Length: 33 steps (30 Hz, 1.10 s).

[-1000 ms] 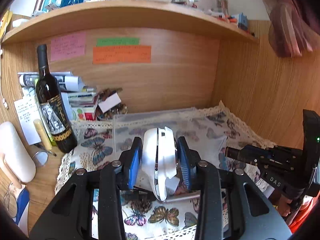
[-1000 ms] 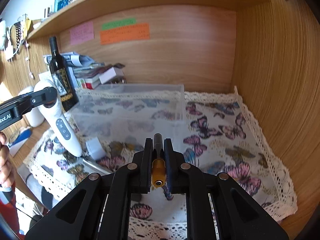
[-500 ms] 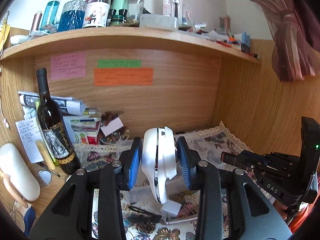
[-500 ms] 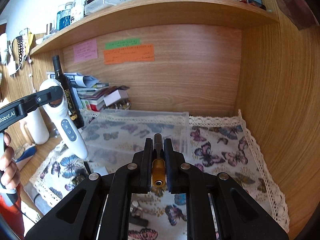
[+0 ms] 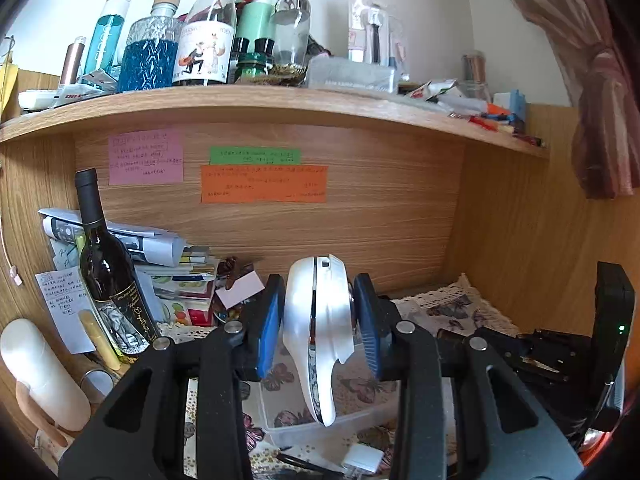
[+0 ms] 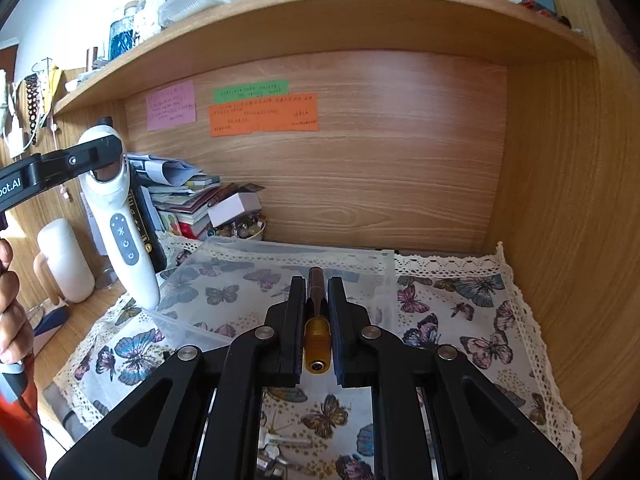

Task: Organize rigid objects
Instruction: 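Carry the brown tube and white shaver into the clear box and open both tools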

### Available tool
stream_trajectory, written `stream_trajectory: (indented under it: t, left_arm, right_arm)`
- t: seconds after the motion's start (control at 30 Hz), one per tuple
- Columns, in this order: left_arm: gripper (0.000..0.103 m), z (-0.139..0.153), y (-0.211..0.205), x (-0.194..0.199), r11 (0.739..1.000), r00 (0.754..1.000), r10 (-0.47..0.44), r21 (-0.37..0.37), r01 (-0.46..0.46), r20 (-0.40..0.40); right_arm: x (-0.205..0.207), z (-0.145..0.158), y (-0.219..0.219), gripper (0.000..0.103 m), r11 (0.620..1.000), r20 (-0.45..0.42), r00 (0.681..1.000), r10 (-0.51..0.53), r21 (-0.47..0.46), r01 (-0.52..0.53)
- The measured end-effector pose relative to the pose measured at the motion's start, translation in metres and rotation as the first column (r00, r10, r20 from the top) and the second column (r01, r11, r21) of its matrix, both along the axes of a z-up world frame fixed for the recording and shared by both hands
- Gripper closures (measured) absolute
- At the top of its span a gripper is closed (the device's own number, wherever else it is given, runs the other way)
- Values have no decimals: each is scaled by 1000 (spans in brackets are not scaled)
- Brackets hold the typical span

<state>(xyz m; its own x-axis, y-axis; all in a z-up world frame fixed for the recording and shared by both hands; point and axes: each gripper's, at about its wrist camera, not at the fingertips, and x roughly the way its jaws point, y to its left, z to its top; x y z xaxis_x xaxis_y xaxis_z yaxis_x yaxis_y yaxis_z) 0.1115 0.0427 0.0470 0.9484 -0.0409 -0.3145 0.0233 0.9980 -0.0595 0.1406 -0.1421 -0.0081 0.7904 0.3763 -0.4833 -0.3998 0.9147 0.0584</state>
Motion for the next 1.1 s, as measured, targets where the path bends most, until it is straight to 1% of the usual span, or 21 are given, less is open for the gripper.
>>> stream_trajectory:
  t: [0.13, 0.23, 0.37, 0.4, 0.47, 0.5, 0.53, 0.57, 0.7, 0.8, 0.9, 1.03, 1.07, 1.1]
  left_arm:
    - [67, -14, -4, 18, 998, 999, 30, 54, -29, -21]
    - [67, -27, -4, 35, 997, 997, 41, 73, -36, -69]
    - [69, -45, -2, 54, 996, 989, 49, 80, -38, -141]
    - [70, -50, -2, 57, 996, 986, 49, 83, -36, -157]
    - [75, -58, -4, 64, 995, 981, 49, 93, -32, -188]
    - [77, -59, -6, 64, 994, 981, 51, 101, -33, -188]
    - [83, -60, -9, 66, 994, 980, 50, 107, -30, -193]
    - [85, -61, -11, 67, 994, 979, 44, 105, -24, -198]
    - [85, -65, -22, 77, 995, 975, 8, 95, 14, -223]
    - [85, -73, -31, 85, 995, 968, -10, 95, 35, -252]
    - [85, -80, -34, 90, 996, 960, -29, 75, 52, -279]
    - [85, -81, -31, 88, 997, 956, -37, 51, 54, -292]
    - [85, -79, -30, 86, 998, 956, -33, 48, 50, -290]
    - [84, -79, -29, 85, 998, 957, -31, 47, 46, -288]
  right_arm:
    - [16, -10, 10, 93, 1000, -34, 999, 25, -5, -25]
    - [26, -17, 19, 93, 999, -58, 997, 46, -8, -47]
    - [41, -29, 31, 93, 997, -91, 993, 69, -37, -72]
    - [45, -33, 32, 93, 996, -104, 992, 68, -44, -73]
    - [50, -38, 30, 93, 997, -125, 990, 63, -44, -69]
    - [54, -41, 27, 93, 997, -143, 988, 59, -36, -65]
    - [58, -44, 25, 93, 998, -155, 987, 53, -32, -58]
    - [60, -45, 24, 93, 998, -161, 986, 46, -32, -52]
    - [67, -53, 19, 93, 999, -190, 982, 14, -40, -22]
    - [71, -59, 16, 93, 999, -215, 977, -3, -47, -7]
    - [74, -63, 13, 93, 999, -234, 972, -7, -47, -4]
    - [69, -57, 14, 92, 999, -213, 977, -5, -49, -6]
    - [66, -54, 13, 91, 999, -204, 979, -4, -49, -6]
    - [64, -52, 13, 87, 999, -197, 980, -2, -47, -8]
